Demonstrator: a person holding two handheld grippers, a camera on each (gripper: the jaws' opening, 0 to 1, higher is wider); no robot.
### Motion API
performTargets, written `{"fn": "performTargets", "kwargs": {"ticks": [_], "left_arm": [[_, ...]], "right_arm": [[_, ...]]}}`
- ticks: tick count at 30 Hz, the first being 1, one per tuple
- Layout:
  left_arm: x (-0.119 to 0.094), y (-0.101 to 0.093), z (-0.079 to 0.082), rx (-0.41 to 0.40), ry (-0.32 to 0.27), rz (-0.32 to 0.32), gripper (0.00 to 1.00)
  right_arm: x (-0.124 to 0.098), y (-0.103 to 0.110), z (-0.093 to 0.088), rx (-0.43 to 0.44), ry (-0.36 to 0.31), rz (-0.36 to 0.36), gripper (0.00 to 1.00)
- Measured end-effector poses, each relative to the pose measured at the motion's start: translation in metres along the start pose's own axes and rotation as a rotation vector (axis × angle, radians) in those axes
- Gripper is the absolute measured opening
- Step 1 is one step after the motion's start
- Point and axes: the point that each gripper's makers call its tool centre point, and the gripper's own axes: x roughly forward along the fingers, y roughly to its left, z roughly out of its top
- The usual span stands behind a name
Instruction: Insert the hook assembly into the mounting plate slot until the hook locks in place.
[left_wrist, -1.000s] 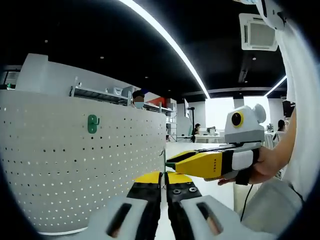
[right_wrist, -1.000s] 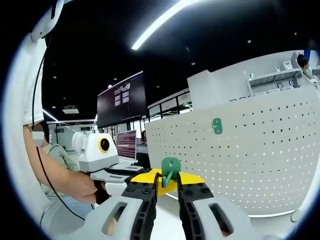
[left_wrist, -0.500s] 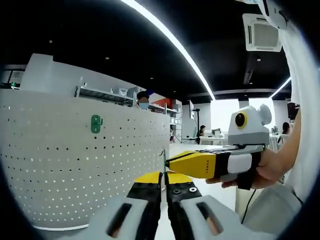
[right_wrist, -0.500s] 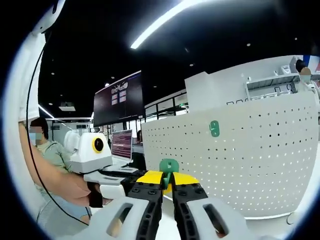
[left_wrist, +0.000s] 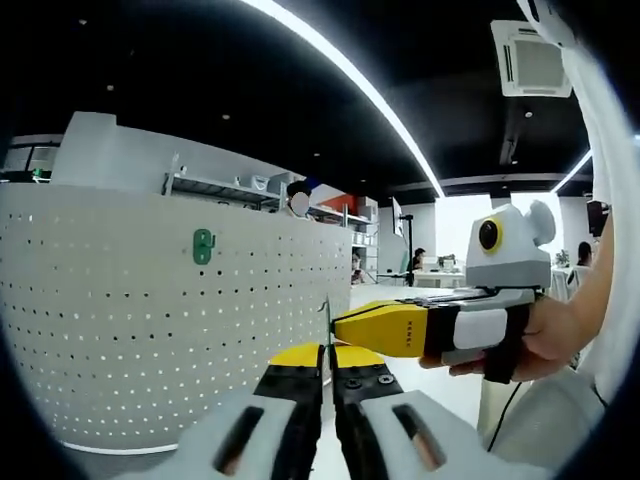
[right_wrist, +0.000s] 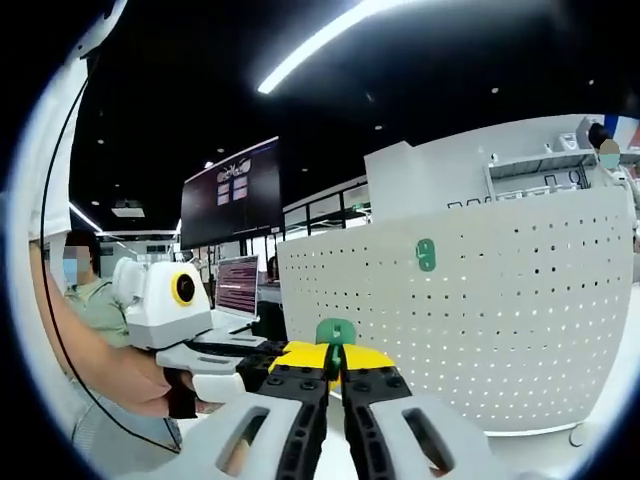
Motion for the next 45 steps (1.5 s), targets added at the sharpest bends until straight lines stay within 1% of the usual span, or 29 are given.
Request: {"fn": "performTargets", "kwargs": {"ticks": [8,16,18,23,24,25,27,29,32,34,36,38,40,42,45], "left_arm": [[0.001,0.0,0.001,-0.012,-0.015,-0.003,0.02],[0.0,-0.001,0.001,-0.001,-0.01,-0.003,0.03],[-0.001,-0.001,0.001,-0.012,-0.006,-0.007,0.04],[-0.001,-0.001,-0.002,0.011,0.016,-0.015,0.05],[-0.001,-0.001,-0.007,0.003,0.044,-0.019,0.08],[-0.001,0.0,-0.008,-0.01,0.05,-0.021,0.11],[-0.002,-0.001,-0.006,0.0,0.035,-0.021,0.17],[-0.002,-0.001,-0.008,0.008,0.04,-0.021,0.22],[-0.002,-0.002,-0.012,0.009,0.055,-0.028,0.32],[-0.002,-0.003,-0.014,0.011,0.061,-0.029,0.42],[-0.001,-0.003,-0.017,-0.002,0.073,-0.024,0.54],[-0.001,-0.002,-0.021,0.007,0.089,-0.019,0.59],[-0.001,-0.004,-0.028,-0.003,0.122,-0.037,0.63],[-0.002,-0.004,-0.03,0.013,0.126,-0.034,0.69],[-0.002,-0.003,-0.031,0.02,0.131,-0.027,0.73]], "right_arm": [[-0.001,-0.001,0.002,0.0,-0.002,-0.004,0.0],[-0.002,0.0,0.002,0.008,-0.001,0.004,0.0],[-0.002,0.001,0.001,0.009,0.004,0.007,0.0],[-0.002,0.001,0.001,0.014,0.005,0.009,0.0],[-0.002,0.001,0.002,0.022,0.001,0.011,0.0],[-0.002,0.0,0.003,0.023,-0.001,0.011,0.0],[-0.002,0.0,0.003,0.024,0.0,0.012,0.0],[-0.002,0.0,0.004,0.026,-0.001,0.014,0.0],[-0.002,0.0,0.004,0.028,0.0,0.016,0.0],[-0.003,0.001,0.004,0.027,0.0,0.016,0.0],[-0.003,0.001,0.004,0.029,0.002,0.018,0.0],[-0.003,0.001,0.003,0.036,0.005,0.021,0.0],[-0.003,0.001,0.003,0.041,0.009,0.021,0.0],[-0.004,0.001,0.002,0.055,0.01,0.022,0.0],[-0.003,0.002,0.003,0.053,0.012,0.023,0.0]]}}
